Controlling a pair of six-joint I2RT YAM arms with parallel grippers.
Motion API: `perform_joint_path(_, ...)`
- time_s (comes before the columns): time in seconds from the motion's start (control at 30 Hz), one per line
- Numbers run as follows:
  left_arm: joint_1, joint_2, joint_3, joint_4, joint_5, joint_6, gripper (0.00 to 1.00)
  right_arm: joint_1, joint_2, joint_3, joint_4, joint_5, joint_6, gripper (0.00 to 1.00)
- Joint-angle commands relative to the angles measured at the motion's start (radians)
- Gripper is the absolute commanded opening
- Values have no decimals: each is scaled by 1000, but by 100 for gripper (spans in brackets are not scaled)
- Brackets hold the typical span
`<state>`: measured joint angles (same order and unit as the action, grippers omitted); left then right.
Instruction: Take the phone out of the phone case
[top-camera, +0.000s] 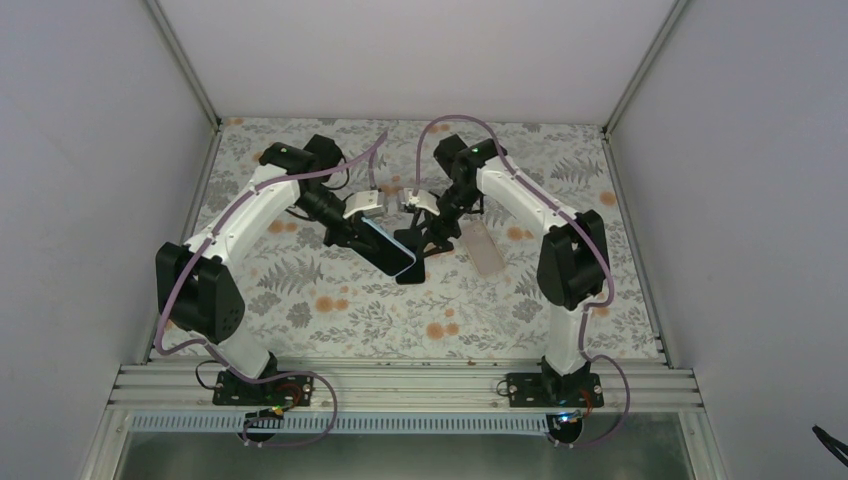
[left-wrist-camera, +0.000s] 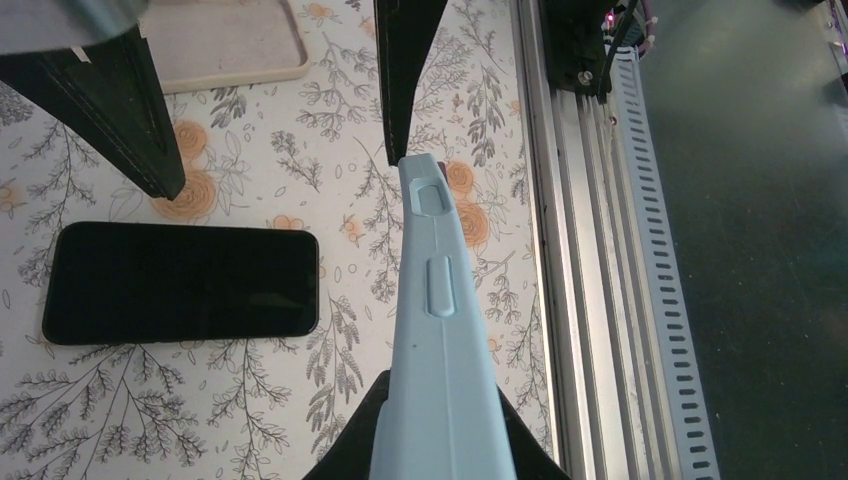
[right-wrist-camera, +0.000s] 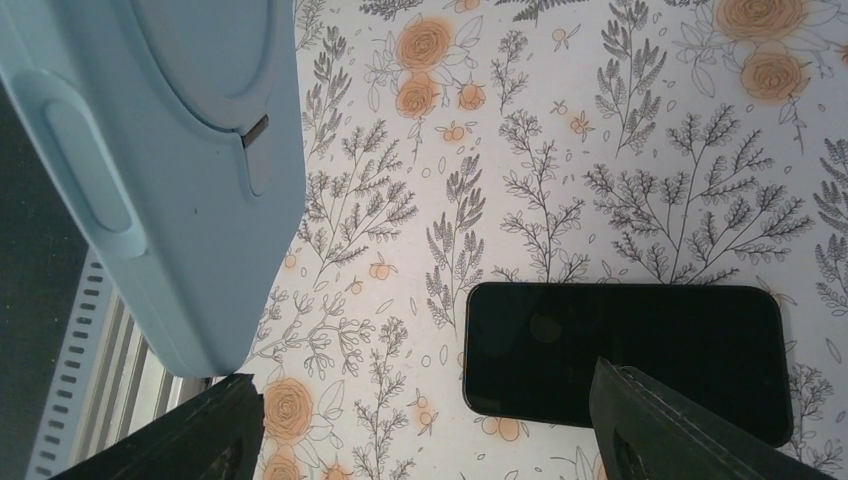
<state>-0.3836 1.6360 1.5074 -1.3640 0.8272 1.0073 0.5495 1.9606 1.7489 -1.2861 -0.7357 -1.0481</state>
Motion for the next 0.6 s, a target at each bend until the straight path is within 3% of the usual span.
perform_joint_path(0.0, 0, 1, 20, 7, 70, 23, 2, 15, -41, -37, -1, -18, 9, 84)
perform_joint_path(0.23, -1, 2, 24, 7, 69, 18, 2, 20, -94, -93, -1, -11, 9, 84)
perform_joint_path(0.57, -1, 2, 27, 7, 74, 14, 2, 35, -69, -46, -1, -32, 25, 84)
